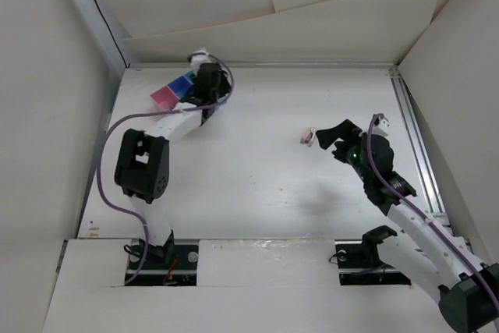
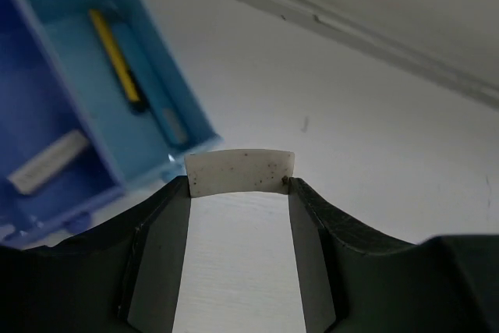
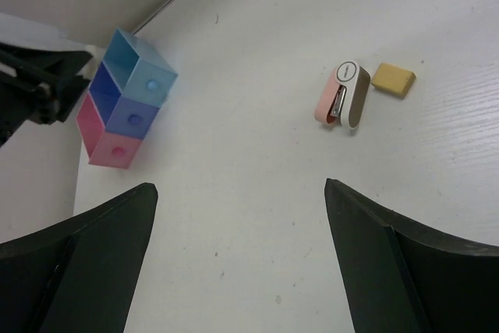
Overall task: Sort the stationery into containers
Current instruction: Place the stationery in the storage box.
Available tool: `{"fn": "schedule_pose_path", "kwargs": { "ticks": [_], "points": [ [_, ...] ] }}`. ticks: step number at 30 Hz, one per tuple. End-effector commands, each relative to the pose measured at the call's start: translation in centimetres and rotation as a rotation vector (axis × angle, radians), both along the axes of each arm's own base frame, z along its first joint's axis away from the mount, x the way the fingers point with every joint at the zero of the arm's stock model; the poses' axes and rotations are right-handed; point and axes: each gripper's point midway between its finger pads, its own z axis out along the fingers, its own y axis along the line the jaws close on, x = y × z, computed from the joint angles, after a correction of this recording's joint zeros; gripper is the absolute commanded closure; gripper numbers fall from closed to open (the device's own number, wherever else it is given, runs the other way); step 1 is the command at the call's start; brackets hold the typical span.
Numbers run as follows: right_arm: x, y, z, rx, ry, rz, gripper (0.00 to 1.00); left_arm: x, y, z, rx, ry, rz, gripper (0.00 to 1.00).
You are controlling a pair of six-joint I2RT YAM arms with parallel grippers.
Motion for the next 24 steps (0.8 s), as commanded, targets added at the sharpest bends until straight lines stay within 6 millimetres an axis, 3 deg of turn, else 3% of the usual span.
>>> {"fn": "schedule_pose_path", "kwargs": {
  "ticks": [1,2,3,6,7,9,13,24],
  "points": [
    [0.3,0.2,0.4,0.012,-0.02,0.006,0.06,0.3,5.3,2.4,-0.115,-0.053,0.108,0.6],
    [0.3,0.4,0.4,0.015,-0.019,0.015,0.06,0.3,6.8,2.1,-0.136,-0.049,0.128,0.6],
    [0.3,0.4,0.4,0.015,-0.019,0.015,0.06,0.1,10.0,0.9,-0.165,-0.022,0.196,0.6],
    [0.3,0.4,0.4,0.015,-0.019,0.015,0.06,0.0,14.0,-0.6,-0.215,-0.021,0.274,0.6],
    [0.3,0.4,0.4,0.015,-0.019,0.015,0.06,0.0,14.5,-0.6,-0.215,-0.022,0.284,0.6],
    [0.3,0.4,0.4,0.015,-0.019,0.015,0.06,0.2,14.7,-2.2,-0.2,0.011,0.3,0.6],
    [0.3,0.4,0.1,0.011,-0.01,0.015,0.06,0.9,14.9,-2.4,-0.182,0.023,0.308,0.6],
    [0.4,0.6,0.0,0.014,-0.009,0.024,0.06,1.9,14.3,-1.1,-0.175,-0.005,0.264,0.58]
  ]
}}
